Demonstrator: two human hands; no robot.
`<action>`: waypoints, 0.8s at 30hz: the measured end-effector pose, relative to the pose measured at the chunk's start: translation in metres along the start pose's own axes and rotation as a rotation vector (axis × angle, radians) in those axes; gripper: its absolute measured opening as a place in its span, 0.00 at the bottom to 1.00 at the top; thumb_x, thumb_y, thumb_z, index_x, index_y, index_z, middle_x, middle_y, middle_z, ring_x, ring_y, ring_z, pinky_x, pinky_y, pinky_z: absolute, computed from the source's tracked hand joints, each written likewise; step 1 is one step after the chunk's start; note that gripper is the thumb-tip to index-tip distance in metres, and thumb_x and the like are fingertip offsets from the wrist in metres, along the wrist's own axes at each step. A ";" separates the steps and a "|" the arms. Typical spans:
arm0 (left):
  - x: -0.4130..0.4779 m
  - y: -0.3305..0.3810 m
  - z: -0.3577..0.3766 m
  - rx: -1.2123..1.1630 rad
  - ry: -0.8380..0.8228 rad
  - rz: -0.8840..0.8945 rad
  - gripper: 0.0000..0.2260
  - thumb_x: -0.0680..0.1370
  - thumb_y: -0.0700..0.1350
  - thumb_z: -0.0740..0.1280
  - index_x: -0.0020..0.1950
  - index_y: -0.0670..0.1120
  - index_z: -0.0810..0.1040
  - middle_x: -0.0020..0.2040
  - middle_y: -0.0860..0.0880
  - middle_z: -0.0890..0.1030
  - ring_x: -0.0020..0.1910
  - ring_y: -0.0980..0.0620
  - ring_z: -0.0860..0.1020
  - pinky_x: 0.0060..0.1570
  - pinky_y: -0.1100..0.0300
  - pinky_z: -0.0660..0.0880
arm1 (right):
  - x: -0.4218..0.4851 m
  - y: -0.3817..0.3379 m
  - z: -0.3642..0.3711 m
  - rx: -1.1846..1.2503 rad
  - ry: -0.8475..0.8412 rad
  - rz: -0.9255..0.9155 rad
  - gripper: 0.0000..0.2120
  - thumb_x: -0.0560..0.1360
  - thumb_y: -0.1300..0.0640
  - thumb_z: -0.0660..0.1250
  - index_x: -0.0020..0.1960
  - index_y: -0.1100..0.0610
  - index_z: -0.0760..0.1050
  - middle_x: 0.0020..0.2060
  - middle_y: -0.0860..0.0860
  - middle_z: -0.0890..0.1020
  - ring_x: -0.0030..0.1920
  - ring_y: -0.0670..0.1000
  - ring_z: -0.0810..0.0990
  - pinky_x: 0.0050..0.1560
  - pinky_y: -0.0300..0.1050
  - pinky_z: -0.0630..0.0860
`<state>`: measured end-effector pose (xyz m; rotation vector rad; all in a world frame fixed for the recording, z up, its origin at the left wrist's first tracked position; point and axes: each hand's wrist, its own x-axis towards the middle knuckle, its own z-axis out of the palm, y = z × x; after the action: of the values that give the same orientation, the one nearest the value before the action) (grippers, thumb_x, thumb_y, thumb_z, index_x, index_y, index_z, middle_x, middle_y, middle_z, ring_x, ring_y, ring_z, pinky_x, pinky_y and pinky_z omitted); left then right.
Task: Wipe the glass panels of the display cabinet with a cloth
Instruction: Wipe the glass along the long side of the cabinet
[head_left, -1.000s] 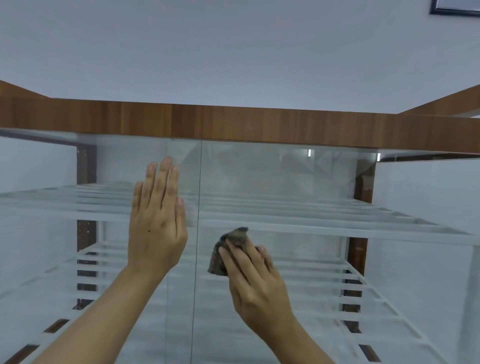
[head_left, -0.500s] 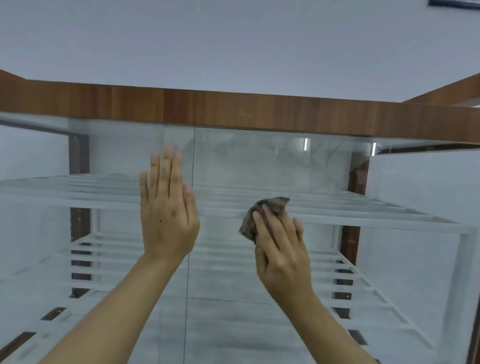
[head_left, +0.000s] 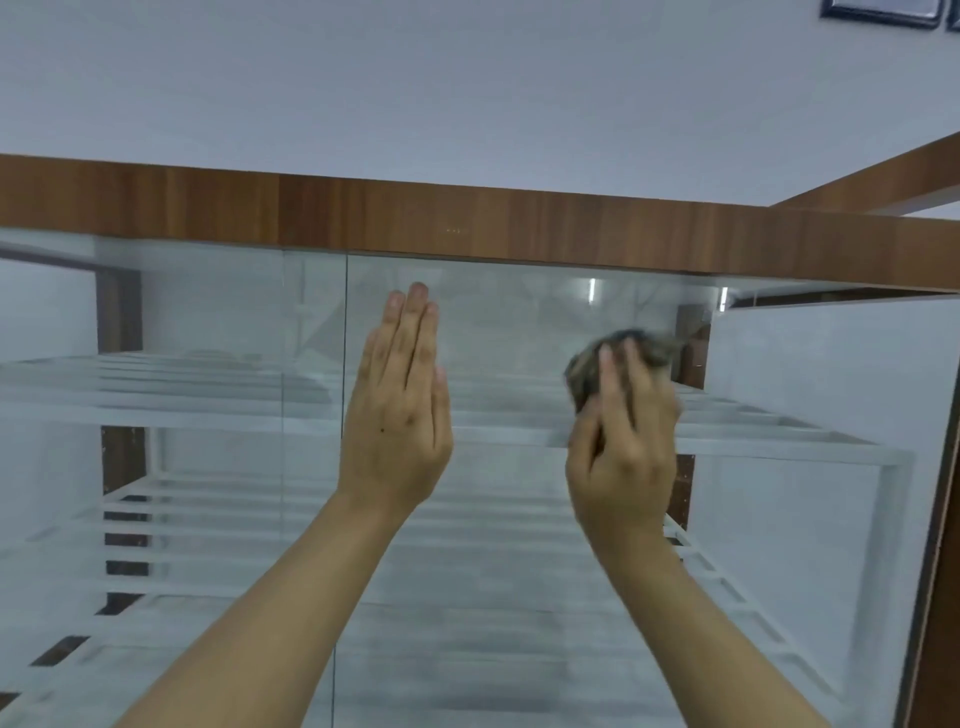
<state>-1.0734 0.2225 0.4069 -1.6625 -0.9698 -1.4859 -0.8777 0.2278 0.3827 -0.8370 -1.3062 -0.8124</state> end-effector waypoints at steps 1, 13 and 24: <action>-0.001 -0.001 0.003 0.039 0.000 -0.008 0.24 0.84 0.39 0.53 0.81 0.37 0.56 0.82 0.43 0.56 0.82 0.46 0.51 0.80 0.48 0.52 | 0.022 -0.004 0.007 0.001 0.067 0.084 0.19 0.83 0.61 0.58 0.72 0.64 0.71 0.71 0.62 0.73 0.73 0.63 0.67 0.71 0.66 0.68; -0.004 -0.002 0.007 0.171 0.001 -0.013 0.25 0.85 0.43 0.51 0.82 0.39 0.54 0.83 0.45 0.54 0.82 0.47 0.51 0.80 0.45 0.49 | 0.006 -0.010 0.008 0.014 -0.014 -0.074 0.19 0.82 0.59 0.58 0.71 0.65 0.73 0.71 0.61 0.73 0.74 0.62 0.67 0.70 0.61 0.69; -0.005 -0.003 0.007 0.180 -0.004 0.006 0.25 0.85 0.43 0.50 0.82 0.41 0.54 0.83 0.44 0.53 0.82 0.46 0.50 0.80 0.43 0.50 | -0.019 -0.002 0.000 0.008 -0.080 -0.186 0.20 0.81 0.60 0.61 0.72 0.62 0.72 0.72 0.60 0.73 0.75 0.61 0.67 0.69 0.64 0.69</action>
<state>-1.0729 0.2293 0.4017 -1.5384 -1.0667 -1.3497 -0.8815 0.2276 0.3635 -0.7549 -1.4731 -0.9269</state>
